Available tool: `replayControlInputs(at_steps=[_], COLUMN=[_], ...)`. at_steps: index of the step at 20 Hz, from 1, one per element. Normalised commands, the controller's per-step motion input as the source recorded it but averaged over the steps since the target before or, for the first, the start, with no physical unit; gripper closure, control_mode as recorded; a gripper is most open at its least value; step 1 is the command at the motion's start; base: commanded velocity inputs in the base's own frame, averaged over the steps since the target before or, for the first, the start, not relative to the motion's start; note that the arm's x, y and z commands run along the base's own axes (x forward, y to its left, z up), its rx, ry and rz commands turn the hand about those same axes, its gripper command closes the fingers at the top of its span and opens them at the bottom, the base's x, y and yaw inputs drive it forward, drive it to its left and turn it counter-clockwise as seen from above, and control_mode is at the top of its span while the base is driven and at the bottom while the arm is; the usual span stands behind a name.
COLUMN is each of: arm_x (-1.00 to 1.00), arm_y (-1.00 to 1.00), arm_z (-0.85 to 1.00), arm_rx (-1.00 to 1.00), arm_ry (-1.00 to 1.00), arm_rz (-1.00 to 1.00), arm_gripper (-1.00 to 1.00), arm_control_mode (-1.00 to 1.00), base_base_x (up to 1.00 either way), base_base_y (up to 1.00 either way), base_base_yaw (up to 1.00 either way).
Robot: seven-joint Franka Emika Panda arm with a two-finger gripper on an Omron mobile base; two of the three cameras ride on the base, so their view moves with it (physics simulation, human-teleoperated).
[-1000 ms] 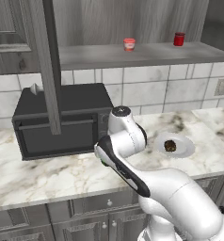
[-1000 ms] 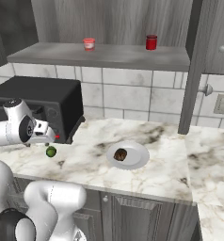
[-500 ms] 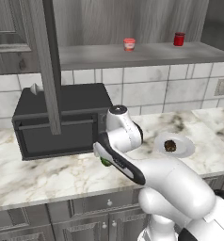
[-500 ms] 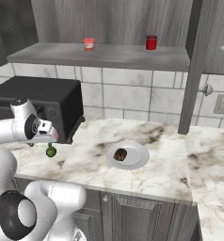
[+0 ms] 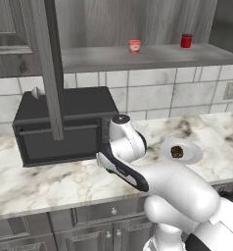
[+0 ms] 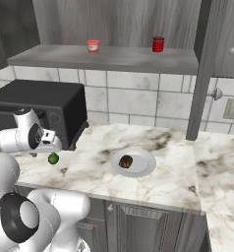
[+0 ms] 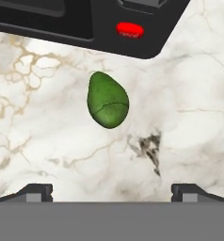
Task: Pick the avocado and bread from the counter and place them on the plate. Then pick the jam from the cabinet and place it next to the plate. Lastly close the cabinet door.
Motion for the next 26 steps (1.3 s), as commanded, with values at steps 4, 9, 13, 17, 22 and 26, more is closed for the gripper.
replayControlInputs(at_steps=[4, 9, 13, 17, 22, 26], arm_x=[0.04, 0.01, 0.1, 0.13, 0.08, 0.09], arm_y=[0.0, 0.01, 0.0, 0.0, 0.0, 0.01], arm_z=[-0.16, -0.11, -0.01, -0.01, -0.07, -0.14], arm_rx=[0.0, 0.0, 0.0, 0.0, 0.0, 0.0], arm_ry=[0.0, -0.05, -0.04, -0.02, 0.0, 0.0], arm_rz=[0.0, 0.0, 0.0, 0.0, 0.0, 0.0], arm_gripper=[-1.0, -1.0, -1.0, -1.0, -1.0, -1.0], arm_control_mode=[-1.0, -1.0, -1.0, -1.0, -1.0, -1.0], base_base_x=[0.0, 0.0, 0.0, 0.0, 0.0, 0.0], base_base_y=[0.0, 0.0, 0.0, 0.0, 0.0, 0.0], base_base_yaw=[0.0, 0.0, 0.0, 0.0, 0.0, 0.0])
